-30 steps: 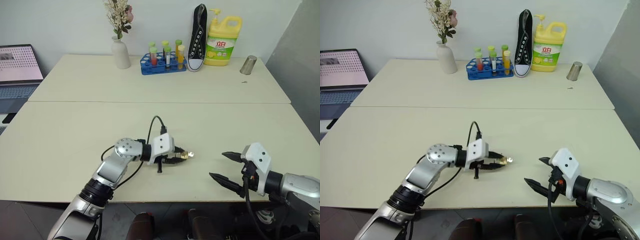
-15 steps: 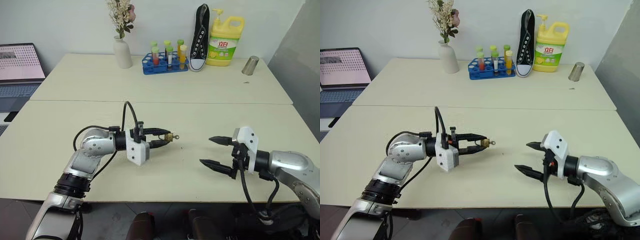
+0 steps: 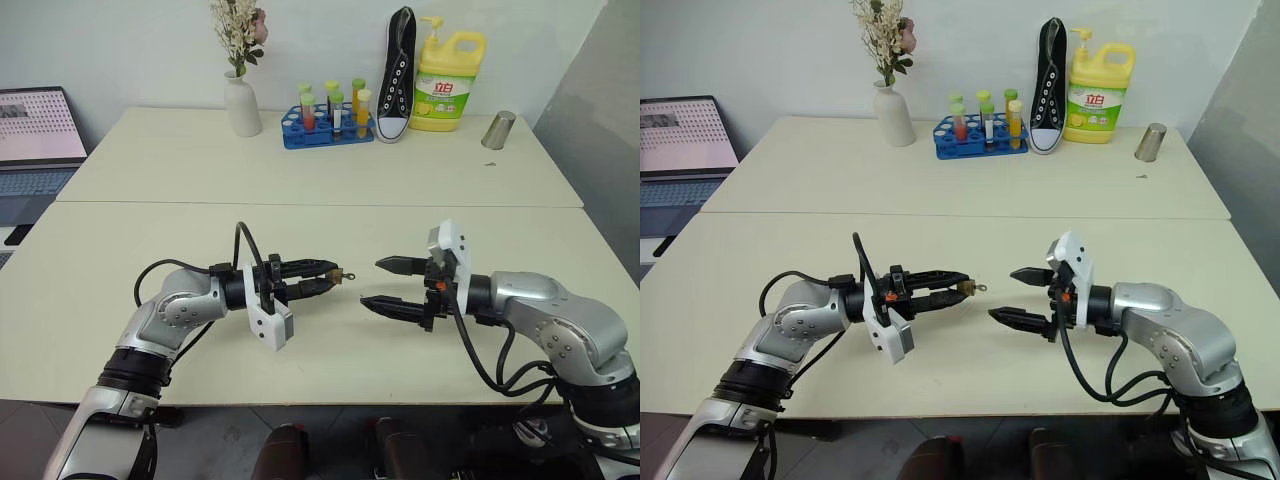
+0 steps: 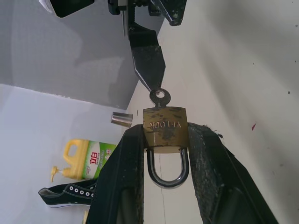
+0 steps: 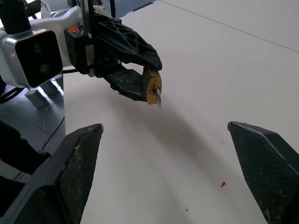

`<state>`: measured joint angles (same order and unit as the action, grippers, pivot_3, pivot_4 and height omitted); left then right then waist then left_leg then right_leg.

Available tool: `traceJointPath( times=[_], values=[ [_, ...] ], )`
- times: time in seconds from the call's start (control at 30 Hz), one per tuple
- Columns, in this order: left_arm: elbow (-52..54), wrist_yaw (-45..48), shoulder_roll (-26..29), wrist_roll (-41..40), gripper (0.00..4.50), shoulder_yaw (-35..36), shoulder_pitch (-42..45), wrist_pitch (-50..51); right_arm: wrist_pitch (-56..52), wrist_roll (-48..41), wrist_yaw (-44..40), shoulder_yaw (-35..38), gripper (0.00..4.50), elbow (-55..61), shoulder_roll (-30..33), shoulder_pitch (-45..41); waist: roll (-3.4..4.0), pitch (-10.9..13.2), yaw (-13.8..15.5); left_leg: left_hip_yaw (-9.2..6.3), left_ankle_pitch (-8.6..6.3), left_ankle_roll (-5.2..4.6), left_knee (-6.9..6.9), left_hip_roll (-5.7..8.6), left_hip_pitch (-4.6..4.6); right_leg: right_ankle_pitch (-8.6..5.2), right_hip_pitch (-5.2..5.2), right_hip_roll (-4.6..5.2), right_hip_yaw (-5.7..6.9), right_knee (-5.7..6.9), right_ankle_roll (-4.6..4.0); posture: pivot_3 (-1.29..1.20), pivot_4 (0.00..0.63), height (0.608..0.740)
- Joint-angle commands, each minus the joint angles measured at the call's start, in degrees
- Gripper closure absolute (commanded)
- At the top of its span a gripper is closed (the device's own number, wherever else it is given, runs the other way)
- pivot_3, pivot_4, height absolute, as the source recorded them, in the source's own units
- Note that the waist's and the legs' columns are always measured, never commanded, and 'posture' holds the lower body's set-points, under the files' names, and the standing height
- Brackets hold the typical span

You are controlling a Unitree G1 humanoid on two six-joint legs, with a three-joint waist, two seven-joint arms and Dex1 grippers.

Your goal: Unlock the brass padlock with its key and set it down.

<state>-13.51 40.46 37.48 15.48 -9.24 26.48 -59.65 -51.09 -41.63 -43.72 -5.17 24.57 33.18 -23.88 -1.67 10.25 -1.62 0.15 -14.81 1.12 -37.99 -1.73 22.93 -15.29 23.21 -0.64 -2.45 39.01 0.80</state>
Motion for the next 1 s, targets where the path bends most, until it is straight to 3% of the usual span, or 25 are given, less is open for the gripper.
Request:
traceJointPath(
  times=[0.03, 0.33, 0.43, 0.77, 1.0],
  values=[
    [1.99, -2.09, 0.72, -0.23, 3.54, -0.43, 0.14, -1.28, -0.98, -1.01, 0.08, -0.95, 0.0, -0.61, -1.95, -2.92, 0.0, 0.0, -0.01, 0.01, 0.0, 0.0, 0.0, 0.0, 0.0, 0.0, 0.0, 0.0, 0.0, 0.0, 0.0, 0.0, 0.15, 0.74],
    [2.44, -3.45, 1.46, -0.24, 3.54, -1.84, 0.06, -0.8, -3.76, -1.98, -0.11, -0.95, 0.0, -3.0, -4.78, -5.01, 0.0, 0.0, -0.01, -0.02, 0.0, 0.0, 0.0, 0.0, 0.01, 0.01, 0.0, 0.21, 0.06, 0.01, -0.01, 0.0, 0.15, 0.74],
    [2.65, -3.66, 1.53, -0.18, 3.54, -2.05, 0.04, -0.58, -4.32, -2.23, -0.06, -0.76, 0.64, -3.45, -5.14, -5.07, 0.0, 0.0, -0.01, -0.01, 0.0, 0.0, 0.0, 0.01, 0.0, 0.01, 0.0, 0.21, 0.07, 0.01, -0.01, 0.0, 0.15, 0.74],
    [3.26, -3.8, 1.39, 0.19, 3.54, -2.34, -0.02, 0.66, -4.96, -2.74, -0.78, -0.12, 4.48, -3.98, -4.72, -5.42, 0.0, 0.0, -0.01, -0.01, 0.0, 0.0, 0.0, 0.0, 0.0, 0.0, 0.01, 0.21, 0.09, 0.01, -0.01, 0.0, 0.15, 0.74],
    [3.02, -4.12, 1.53, 0.64, 3.54, -2.8, 0.32, 1.01, -5.68, -3.43, -1.54, 0.08, 4.5, -4.17, -4.49, -6.0, 0.01, 0.0, -0.01, -0.01, 0.0, 0.0, 0.0, 0.01, 0.0, 0.0, 0.01, 0.21, 0.08, 0.01, 0.0, 0.0, 0.15, 0.74]
  ],
)
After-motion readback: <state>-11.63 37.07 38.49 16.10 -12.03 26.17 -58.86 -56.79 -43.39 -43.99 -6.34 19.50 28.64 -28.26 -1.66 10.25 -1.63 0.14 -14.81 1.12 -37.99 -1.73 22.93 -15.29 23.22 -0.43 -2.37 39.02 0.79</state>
